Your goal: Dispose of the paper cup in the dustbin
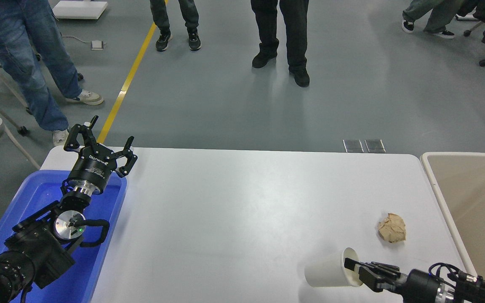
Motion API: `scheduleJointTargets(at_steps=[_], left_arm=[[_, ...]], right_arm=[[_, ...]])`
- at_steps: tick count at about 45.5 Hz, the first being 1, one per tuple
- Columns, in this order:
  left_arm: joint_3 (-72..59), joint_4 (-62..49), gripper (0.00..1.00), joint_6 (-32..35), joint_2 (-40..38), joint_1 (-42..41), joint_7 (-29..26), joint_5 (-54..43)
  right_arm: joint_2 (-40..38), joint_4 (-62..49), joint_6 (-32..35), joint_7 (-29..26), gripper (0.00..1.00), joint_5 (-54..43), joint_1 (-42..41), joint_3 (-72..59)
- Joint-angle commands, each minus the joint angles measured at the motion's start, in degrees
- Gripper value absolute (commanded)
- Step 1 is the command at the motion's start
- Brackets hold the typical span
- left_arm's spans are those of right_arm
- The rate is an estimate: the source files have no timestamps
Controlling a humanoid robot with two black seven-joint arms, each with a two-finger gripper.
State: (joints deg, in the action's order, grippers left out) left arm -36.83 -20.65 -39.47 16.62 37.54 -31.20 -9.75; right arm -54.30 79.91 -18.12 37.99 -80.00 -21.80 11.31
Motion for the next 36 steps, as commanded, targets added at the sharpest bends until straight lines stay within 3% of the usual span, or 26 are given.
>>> scheduleJointTargets(at_steps=[1, 19, 36], left_arm=[[0.0, 0.0, 1.0, 0.0, 0.1, 0.0, 0.0, 0.0], [0.0, 0.0, 1.0, -0.1, 0.1, 0.0, 0.0, 0.0], [0.0, 0.0, 1.0, -0.1, 0.2, -0.1, 0.0, 0.0]], right_arm=[[-11.7, 10.0, 0.3, 0.1, 0.0, 2.1, -1.8, 0.4], [-27.2, 20.1, 0.7, 0.2, 0.0, 3.2, -5.5, 0.6], [-30.9, 19.8, 2.8, 0.2, 0.0, 10.6, -11.3, 0.7]])
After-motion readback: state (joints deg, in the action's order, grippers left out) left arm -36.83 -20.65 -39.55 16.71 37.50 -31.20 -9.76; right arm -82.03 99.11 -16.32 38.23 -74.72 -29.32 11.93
